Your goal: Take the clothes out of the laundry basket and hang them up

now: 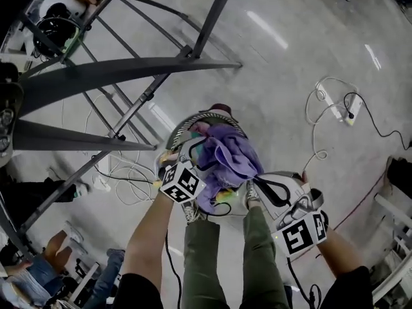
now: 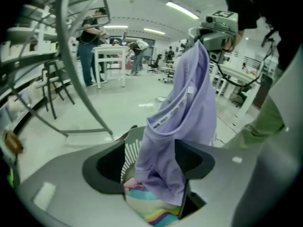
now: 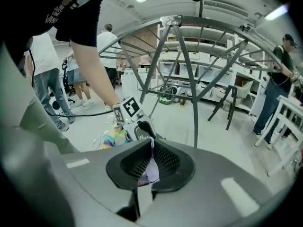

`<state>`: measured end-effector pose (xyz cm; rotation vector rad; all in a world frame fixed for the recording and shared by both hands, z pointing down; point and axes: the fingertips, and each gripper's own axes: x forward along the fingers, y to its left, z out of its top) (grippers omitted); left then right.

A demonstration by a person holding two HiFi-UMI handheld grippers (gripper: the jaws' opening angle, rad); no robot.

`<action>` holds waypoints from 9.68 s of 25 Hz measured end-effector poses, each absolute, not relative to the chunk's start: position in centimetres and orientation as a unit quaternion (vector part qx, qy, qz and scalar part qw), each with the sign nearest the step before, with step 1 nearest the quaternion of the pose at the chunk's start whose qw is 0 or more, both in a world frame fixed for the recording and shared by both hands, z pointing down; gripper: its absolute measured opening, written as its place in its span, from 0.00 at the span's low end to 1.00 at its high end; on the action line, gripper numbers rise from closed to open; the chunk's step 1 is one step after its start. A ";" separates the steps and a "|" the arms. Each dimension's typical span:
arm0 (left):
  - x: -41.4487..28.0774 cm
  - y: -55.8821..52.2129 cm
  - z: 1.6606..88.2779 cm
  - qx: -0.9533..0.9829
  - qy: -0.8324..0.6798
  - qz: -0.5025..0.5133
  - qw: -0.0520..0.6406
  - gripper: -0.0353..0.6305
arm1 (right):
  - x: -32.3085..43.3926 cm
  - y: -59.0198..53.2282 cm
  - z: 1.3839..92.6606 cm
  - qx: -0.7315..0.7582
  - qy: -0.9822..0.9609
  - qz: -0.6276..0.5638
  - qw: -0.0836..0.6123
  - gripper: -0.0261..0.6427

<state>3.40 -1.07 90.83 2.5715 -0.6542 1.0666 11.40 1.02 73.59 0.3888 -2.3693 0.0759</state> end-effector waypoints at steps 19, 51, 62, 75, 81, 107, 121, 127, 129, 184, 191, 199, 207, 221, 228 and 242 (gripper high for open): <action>2.2 0.5 81.2 0.894 -0.201 0.392 0.087 0.12 | 14.8 0.8 69.4 0.276 -0.892 0.098 0.343 0.07; 2.0 -0.5 35.0 0.885 -0.350 0.305 -0.036 0.10 | 18.5 -0.2 29.9 0.441 -0.882 0.013 0.163 0.06; 3.2 -7.4 24.5 0.827 -0.419 0.332 -0.173 0.10 | 20.0 -4.5 19.0 0.380 -0.914 -0.083 0.111 0.06; -0.8 -14.0 13.0 0.792 -0.441 0.332 -0.262 0.10 | 15.6 -9.1 7.7 0.355 -0.914 -0.181 0.073 0.06; -3.7 -18.0 9.3 0.801 -0.419 0.308 -0.298 0.10 | 12.0 -11.6 4.6 0.406 -0.885 -0.214 0.077 0.06; -11.3 -40.4 -11.3 0.731 -0.483 0.285 -0.390 0.10 | 2.9 -30.3 -14.1 0.487 -0.796 -0.350 0.080 0.06; -14.7 -46.3 -1.6 0.718 -0.504 0.307 -0.367 0.10 | -0.6 -35.8 -3.1 0.431 -0.855 -0.270 0.098 0.06; -17.1 -44.9 4.8 0.726 -0.496 0.328 -0.345 0.10 | -2.5 -35.0 2.5 0.412 -0.876 -0.226 0.105 0.06; -17.6 -44.6 7.1 0.731 -0.493 0.335 -0.331 0.10 | -2.8 -35.2 4.4 0.411 -0.880 -0.208 0.114 0.06; -36.1 -25.8 37.8 0.665 -0.309 0.659 -0.170 0.41 | -17.4 -15.1 34.3 0.226 -0.938 0.115 0.234 0.26; -34.9 -23.3 28.8 0.666 -0.359 0.610 -0.235 0.41 | -14.4 -13.4 32.3 0.252 -0.938 0.126 0.199 0.26; -32.8 -20.4 16.9 0.675 -0.412 0.542 -0.285 0.41 | -10.2 -14.8 31.9 0.311 -0.924 0.126 0.185 0.26; -32.9 -23.2 15.0 0.699 -0.450 0.504 -0.235 0.41 | -7.2 -19.4 32.2 0.353 -0.908 0.106 0.199 0.26; -25.4 -38.7 31.3 0.765 -0.440 0.467 -0.059 0.41 | -6.0 -31.8 36.3 0.353 -0.885 0.028 0.301 0.28; -22.1 -43.2 36.2 0.790 -0.418 0.448 0.011 0.41 | -6.9 -33.8 38.9 0.315 -0.881 0.026 0.351 0.31; -21.4 -47.8 43.9 0.779 -0.415 0.457 0.112 0.12 | -5.7 -33.0 38.9 0.285 -0.897 0.016 0.337 0.06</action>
